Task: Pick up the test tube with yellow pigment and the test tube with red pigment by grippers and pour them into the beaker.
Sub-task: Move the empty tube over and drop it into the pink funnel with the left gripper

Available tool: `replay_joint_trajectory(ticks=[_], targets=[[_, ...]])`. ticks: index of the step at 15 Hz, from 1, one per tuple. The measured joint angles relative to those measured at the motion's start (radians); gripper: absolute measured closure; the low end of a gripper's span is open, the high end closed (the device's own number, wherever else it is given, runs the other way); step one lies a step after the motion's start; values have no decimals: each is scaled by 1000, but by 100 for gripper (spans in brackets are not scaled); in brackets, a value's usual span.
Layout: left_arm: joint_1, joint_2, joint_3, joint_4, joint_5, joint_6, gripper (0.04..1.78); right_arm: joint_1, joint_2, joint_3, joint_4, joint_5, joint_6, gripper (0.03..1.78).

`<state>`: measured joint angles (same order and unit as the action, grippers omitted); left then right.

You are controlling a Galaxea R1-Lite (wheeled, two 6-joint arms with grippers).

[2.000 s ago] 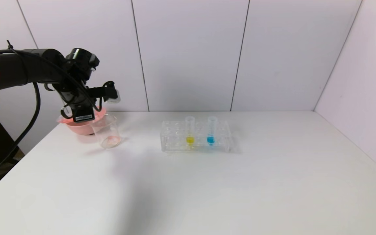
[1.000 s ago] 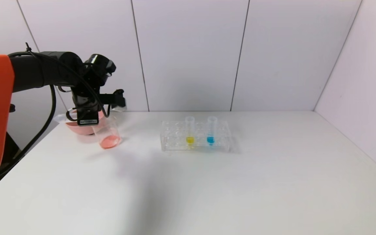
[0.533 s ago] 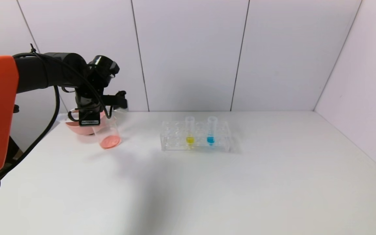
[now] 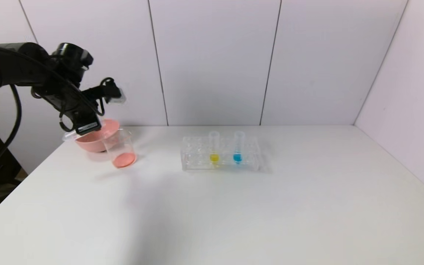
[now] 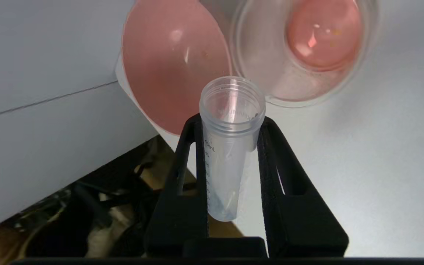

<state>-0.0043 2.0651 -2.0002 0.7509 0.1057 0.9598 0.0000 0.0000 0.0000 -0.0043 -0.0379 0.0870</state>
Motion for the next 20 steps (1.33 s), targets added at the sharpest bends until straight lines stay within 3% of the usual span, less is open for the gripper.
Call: replay_joint_trajectory(ticks=[3, 7, 9, 12, 14, 16, 20], targets=[[65, -31, 36, -176, -165, -269, 140, 0, 0, 0, 0, 0, 0, 10], [139, -120, 235, -400, -193, -566, 140, 0, 0, 0, 0, 0, 0, 10], [171, -165, 407, -606, -197, -641, 140, 0, 0, 0, 0, 0, 0, 10], [212, -205, 657, -1027, -171, -790, 140, 0, 0, 0, 0, 0, 0, 10], [227, -204, 739, -1253, -129, -919, 140, 0, 0, 0, 0, 0, 0, 10], [232, -178, 753, -1354, -103, -1025, 140, 0, 0, 0, 0, 0, 0, 10], [226, -77, 750, -1452, -69, -1063, 140, 0, 0, 0, 0, 0, 0, 10]])
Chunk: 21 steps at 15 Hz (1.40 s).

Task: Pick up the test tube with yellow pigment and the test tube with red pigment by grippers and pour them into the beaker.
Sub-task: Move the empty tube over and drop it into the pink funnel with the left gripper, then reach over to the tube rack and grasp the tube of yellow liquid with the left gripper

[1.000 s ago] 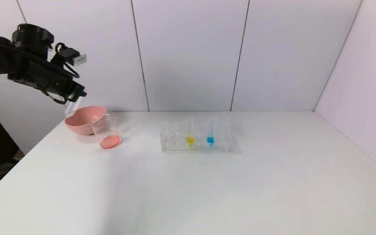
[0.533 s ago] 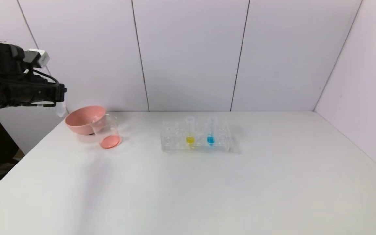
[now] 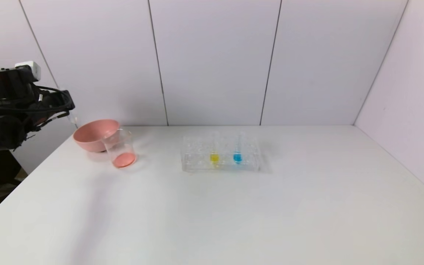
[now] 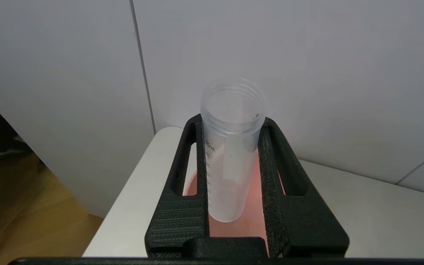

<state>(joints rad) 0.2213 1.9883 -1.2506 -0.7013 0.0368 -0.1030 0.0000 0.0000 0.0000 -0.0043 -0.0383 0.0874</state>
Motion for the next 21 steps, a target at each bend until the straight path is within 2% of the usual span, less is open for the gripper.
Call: replay_joint_trajectory(ticks=[3, 7, 10, 12, 17, 19, 21], targets=[[-26, 77, -16, -82, 12, -1, 140, 0, 0, 0, 0, 0, 0, 10], [-61, 149, -86, -87, 26, 13, 140, 0, 0, 0, 0, 0, -1, 10], [-69, 173, -104, -90, 27, 27, 129, 0, 0, 0, 0, 0, -1, 10], [-70, 179, -105, -104, 27, 27, 109, 0, 0, 0, 0, 0, -1, 10], [-74, 187, -98, -133, 30, 27, 32, 0, 0, 0, 0, 0, 0, 10], [-74, 180, -94, -133, 29, 26, 14, 0, 0, 0, 0, 0, 0, 10], [-74, 151, -72, -128, 7, 22, 6, 0, 0, 0, 0, 0, 0, 10]])
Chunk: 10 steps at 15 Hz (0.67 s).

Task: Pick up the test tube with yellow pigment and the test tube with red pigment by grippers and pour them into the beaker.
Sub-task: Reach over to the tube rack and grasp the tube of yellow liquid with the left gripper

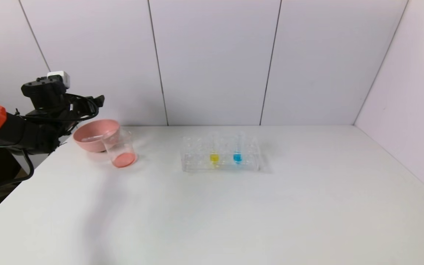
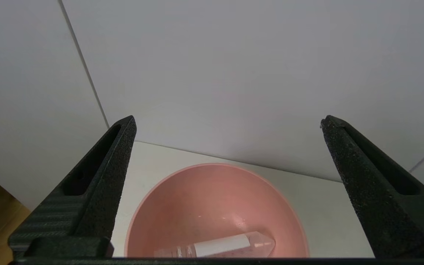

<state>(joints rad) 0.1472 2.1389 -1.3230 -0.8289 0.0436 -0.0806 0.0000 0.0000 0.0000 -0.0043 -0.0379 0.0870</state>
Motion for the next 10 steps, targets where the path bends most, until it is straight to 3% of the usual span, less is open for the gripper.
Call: replay_joint_trajectory(ticks=[3, 7, 10], targets=[[1, -80, 100, 10, -123, 1, 6, 0, 0, 0, 0, 0, 0, 10], [0, -230, 318, 10, -382, 7, 6, 0, 0, 0, 0, 0, 0, 10], [-70, -343, 461, 6, -484, 17, 6, 0, 0, 0, 0, 0, 0, 10]])
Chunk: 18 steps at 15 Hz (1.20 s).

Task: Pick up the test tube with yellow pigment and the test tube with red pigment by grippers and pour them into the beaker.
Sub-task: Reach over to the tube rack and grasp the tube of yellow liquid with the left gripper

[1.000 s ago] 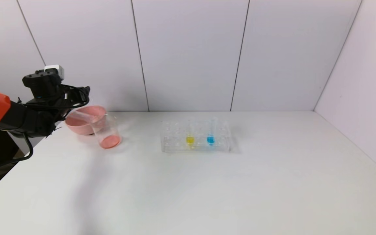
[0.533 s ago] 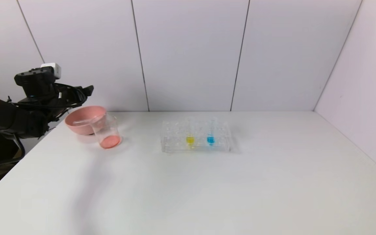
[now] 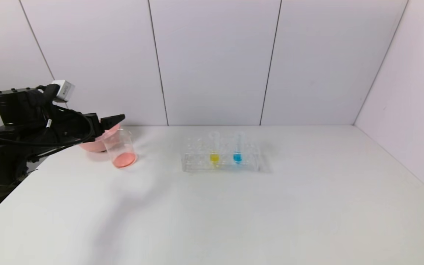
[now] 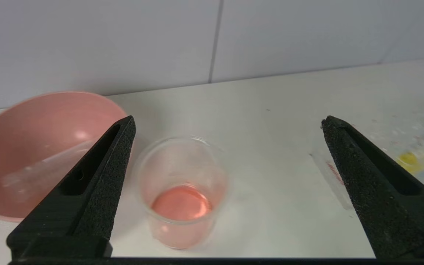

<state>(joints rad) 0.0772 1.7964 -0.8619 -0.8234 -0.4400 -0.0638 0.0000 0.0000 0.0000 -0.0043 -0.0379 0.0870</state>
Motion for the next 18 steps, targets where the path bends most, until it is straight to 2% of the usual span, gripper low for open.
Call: replay_joint_trajectory(ticks=[2, 4, 9, 11, 14, 18], targets=[[-90, -65, 77, -1, 15, 3, 6, 0, 0, 0, 0, 0, 0, 10], [-200, -110, 133, -4, 89, 3, 6, 0, 0, 0, 0, 0, 0, 10], [-523, -124, 174, -41, 444, -27, 6, 0, 0, 0, 0, 0, 0, 10], [-621, -106, 174, -61, 542, -37, 6, 0, 0, 0, 0, 0, 0, 10], [-740, -43, 147, -105, 690, -43, 6, 0, 0, 0, 0, 0, 0, 10], [-821, 108, 35, -168, 868, -44, 6, 0, 0, 0, 0, 0, 0, 10]])
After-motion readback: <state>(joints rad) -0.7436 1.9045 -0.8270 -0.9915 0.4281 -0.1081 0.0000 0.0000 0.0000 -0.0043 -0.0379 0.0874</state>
